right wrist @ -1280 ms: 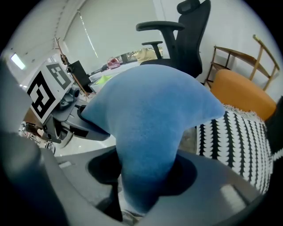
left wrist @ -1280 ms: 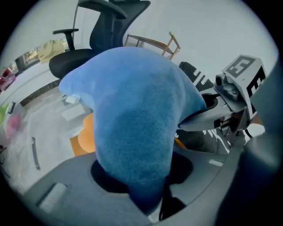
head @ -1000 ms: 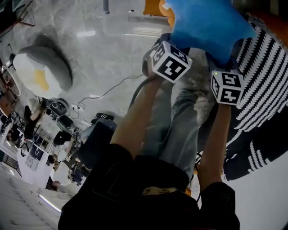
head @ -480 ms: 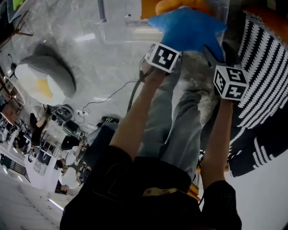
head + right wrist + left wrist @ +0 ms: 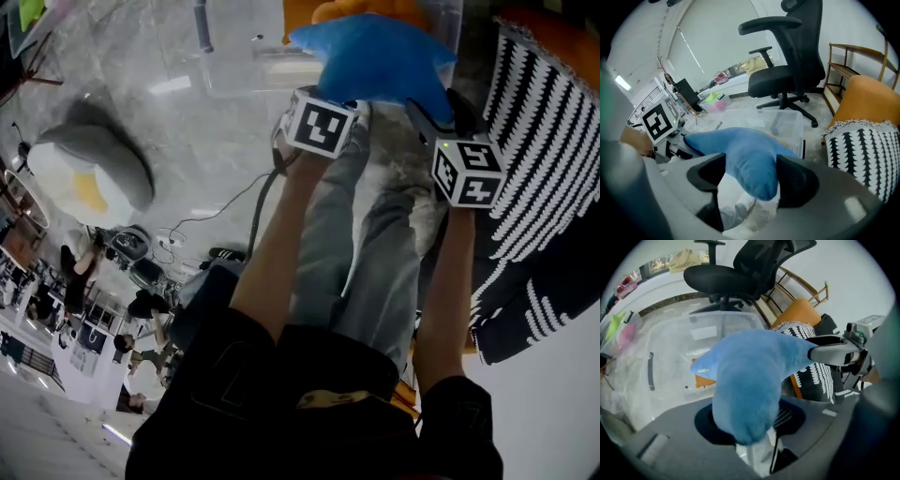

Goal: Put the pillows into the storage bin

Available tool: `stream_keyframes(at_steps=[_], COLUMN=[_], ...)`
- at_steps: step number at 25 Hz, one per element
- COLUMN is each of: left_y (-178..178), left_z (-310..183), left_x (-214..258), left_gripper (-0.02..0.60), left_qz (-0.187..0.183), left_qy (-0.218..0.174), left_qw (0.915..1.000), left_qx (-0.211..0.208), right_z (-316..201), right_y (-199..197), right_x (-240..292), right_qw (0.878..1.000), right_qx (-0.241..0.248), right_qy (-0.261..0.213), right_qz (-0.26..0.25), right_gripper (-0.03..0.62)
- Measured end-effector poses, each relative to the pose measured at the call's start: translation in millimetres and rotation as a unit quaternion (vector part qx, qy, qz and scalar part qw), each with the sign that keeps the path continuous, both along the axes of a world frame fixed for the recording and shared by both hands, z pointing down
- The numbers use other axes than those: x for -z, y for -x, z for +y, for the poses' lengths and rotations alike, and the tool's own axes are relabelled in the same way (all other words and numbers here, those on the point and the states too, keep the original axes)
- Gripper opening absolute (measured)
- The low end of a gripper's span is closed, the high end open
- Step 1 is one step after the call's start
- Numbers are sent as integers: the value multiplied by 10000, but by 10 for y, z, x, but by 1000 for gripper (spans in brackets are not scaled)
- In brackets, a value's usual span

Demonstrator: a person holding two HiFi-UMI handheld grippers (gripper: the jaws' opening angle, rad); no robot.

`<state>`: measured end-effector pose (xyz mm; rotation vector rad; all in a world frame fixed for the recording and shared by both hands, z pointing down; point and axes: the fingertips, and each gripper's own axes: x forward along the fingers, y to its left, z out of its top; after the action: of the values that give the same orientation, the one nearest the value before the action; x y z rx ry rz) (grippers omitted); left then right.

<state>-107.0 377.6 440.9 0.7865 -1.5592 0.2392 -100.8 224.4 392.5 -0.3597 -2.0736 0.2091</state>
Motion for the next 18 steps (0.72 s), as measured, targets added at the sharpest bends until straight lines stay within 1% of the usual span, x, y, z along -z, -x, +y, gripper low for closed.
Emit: stream_keyframes(at_steps=[2, 4, 7, 9, 10, 11, 12, 13, 14, 17, 18], left_y=[134, 266, 401, 515, 585, 651, 699, 725, 736, 755, 762], left_z=[31, 44, 20, -8, -40, -77, -109, -135, -160, -302, -381], left_x=[165, 344, 567, 736, 832, 935, 1043, 1153, 1260, 1563, 1667], left_gripper=[188, 186, 186, 186, 186, 178, 144, 119, 102, 18, 11], left_qz=[-275, -500, -647, -811, -923, -1043, -1158, -1257, -1335, -1453, -1462], left_qy=[-14, -134, -396, -529, -620, -727, -834, -930, -1019, -1382, -1557], left_qw=[9996, 9985, 9967, 9945, 9926, 9903, 9878, 9854, 9834, 9770, 9740], left_qx=[49, 152, 304, 410, 485, 562, 626, 667, 687, 725, 751], right_z=[-1, 0, 17, 8, -26, -79, -136, -181, -202, -219, -250], right_y=[26, 54, 106, 158, 193, 223, 236, 230, 212, 174, 168], right_x=[65, 154, 333, 471, 544, 622, 706, 792, 880, 1142, 1230], right_qw=[10000, 9999, 9999, 9998, 9996, 9991, 9982, 9972, 9965, 9962, 9959], right_qx=[31, 59, 67, 57, 39, 2, -52, -104, -141, -204, -234], right_qy=[-17, -57, -101, -105, -154, -261, -409, -546, -619, -564, -563], right_qz=[-31, -64, -111, -186, -253, -338, -426, -498, -545, -631, -665], right_gripper=[342, 342, 342, 339, 322, 251, 129, 28, 5, 5, 5])
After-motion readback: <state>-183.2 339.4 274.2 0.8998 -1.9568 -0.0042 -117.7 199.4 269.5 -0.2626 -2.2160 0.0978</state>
